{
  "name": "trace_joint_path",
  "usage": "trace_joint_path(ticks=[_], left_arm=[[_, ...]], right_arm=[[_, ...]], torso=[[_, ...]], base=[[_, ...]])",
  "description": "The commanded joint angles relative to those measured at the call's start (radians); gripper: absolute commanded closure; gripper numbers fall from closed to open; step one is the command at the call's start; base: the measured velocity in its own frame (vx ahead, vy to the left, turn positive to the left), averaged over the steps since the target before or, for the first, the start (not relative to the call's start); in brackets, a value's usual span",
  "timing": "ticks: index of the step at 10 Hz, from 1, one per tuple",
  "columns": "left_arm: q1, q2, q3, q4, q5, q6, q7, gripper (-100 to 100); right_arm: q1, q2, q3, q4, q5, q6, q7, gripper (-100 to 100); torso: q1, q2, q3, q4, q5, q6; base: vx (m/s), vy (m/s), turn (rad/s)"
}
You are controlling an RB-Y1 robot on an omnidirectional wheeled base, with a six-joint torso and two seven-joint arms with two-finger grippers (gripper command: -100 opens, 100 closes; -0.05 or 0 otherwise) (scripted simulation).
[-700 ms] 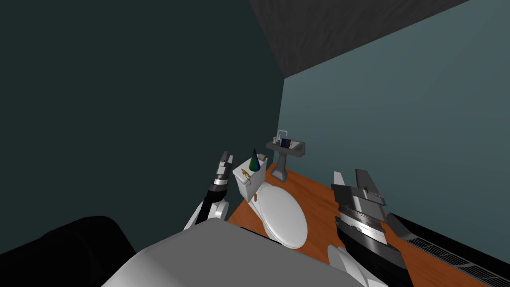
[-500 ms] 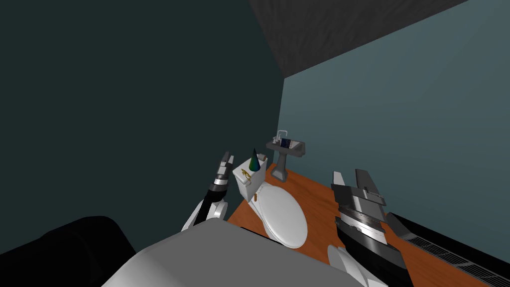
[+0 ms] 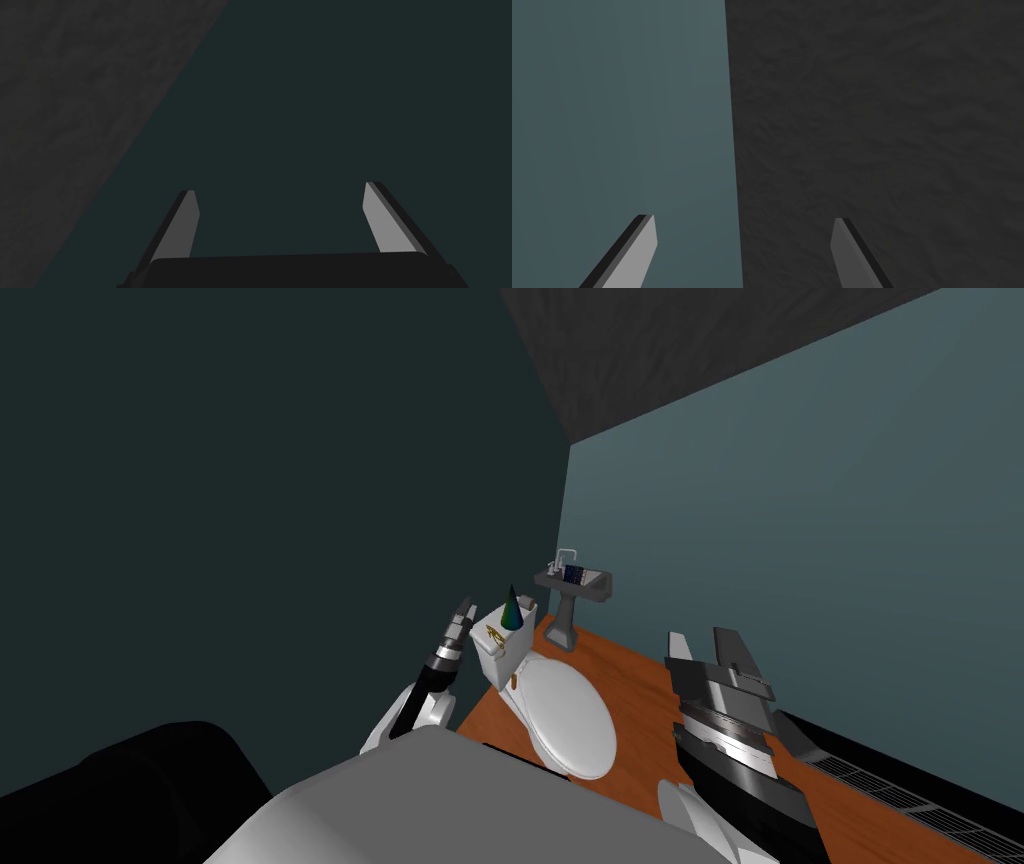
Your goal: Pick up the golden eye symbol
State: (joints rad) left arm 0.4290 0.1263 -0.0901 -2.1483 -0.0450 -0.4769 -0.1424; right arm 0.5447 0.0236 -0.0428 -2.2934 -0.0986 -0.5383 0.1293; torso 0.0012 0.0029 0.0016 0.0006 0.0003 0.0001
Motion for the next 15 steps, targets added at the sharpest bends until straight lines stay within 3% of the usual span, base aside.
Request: trace_joint_path(ticks=[1, 15], left_arm=[[-0.021, 0.019, -0.018, 0.022, 0.003, 0.042, -0.001, -100], [-0.158, 0.022, -0.128, 0.21, 0.012, 0.314, 0.018, -100]], right_arm=[[0.0, 0.0, 0.0, 0.0, 0.0, 0.0, 0.0, 0], [0.0, 0.0, 0.0, 0.0, 0.0, 0.0, 0.0, 0]], torso=[[0.0, 0.0, 0.0, 0.0, 0.0, 0.0], [0.003, -0.002, -0.001, 0.0, 0.001, 0.0]], base=[[-0.061, 0.021, -0.007], [-0.043, 0.036, -0.04]])
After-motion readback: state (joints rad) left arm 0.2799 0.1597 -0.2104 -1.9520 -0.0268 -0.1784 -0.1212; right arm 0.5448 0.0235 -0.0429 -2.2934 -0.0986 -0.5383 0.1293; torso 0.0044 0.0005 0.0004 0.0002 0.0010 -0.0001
